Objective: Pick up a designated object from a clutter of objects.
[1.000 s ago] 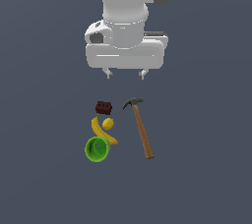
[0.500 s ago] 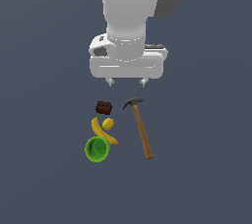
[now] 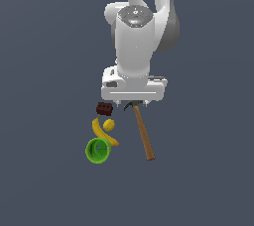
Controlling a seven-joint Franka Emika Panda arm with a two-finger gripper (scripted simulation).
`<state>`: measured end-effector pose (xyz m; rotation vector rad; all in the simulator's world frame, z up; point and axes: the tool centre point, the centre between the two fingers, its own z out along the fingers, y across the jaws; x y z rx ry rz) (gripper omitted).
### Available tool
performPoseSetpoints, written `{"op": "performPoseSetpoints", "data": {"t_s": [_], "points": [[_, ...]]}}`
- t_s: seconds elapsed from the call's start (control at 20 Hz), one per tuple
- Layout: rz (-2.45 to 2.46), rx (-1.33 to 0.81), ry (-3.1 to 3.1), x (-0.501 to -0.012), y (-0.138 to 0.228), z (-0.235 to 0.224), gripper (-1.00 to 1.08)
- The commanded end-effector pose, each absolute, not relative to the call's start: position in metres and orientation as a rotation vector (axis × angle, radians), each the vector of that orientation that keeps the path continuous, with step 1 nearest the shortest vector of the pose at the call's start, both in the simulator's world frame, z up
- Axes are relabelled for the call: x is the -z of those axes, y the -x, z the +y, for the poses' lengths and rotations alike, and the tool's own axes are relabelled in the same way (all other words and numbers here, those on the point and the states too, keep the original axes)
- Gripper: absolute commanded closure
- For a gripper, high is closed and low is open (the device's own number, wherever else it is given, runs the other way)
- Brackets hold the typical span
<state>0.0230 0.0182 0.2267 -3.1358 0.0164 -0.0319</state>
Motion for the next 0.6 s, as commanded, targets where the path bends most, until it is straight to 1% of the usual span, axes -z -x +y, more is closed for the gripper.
{"op": "performPoseSetpoints", "data": {"t_s": [0.0, 0.3, 0.55], "points": [[-0.001, 0.026, 3.138, -0.197, -0.023, 0.024, -0.92], [-0.043, 0.013, 3.141, -0.132, -0.016, 0.036, -0.92], [-0.068, 0.006, 3.141, -0.095, -0.009, 0.044, -0.92]]}}
